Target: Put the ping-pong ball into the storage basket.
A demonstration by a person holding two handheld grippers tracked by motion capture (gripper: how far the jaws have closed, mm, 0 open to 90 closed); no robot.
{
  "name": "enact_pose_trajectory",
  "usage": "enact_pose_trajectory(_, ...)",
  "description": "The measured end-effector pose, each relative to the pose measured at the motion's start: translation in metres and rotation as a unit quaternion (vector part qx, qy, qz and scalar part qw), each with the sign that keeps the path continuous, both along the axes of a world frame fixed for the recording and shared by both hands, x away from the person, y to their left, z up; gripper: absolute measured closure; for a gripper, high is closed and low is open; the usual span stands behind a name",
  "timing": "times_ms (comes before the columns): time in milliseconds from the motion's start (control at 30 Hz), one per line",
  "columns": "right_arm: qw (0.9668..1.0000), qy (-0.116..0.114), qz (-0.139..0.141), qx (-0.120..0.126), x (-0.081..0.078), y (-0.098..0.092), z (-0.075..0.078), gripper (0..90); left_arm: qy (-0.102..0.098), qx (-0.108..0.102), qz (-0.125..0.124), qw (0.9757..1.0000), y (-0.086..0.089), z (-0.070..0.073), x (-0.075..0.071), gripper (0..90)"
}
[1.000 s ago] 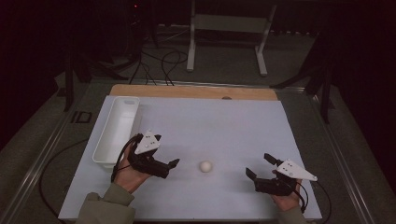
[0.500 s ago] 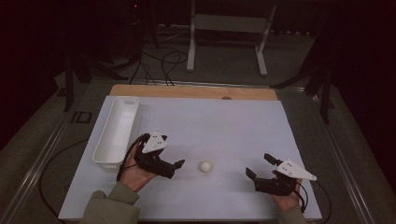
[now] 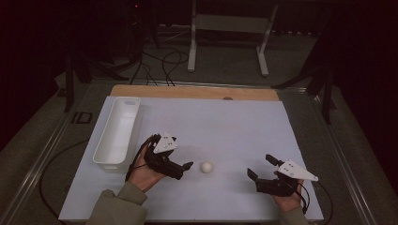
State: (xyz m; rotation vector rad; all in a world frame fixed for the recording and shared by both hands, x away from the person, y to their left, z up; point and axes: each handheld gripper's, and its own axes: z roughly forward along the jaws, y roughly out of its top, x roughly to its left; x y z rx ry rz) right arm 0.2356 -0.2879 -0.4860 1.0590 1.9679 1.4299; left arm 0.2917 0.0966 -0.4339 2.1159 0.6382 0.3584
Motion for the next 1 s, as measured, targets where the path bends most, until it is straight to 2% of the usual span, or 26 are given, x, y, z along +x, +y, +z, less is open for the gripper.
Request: enact_pose_trajectory(1000, 1.0, 0.002, 0.001, -0.001, 0.0, 0.0, 0.0, 8.0, 0.023, 0.014, -0.027, 0.9993, -0.026, -0.015, 0.011, 0.0)
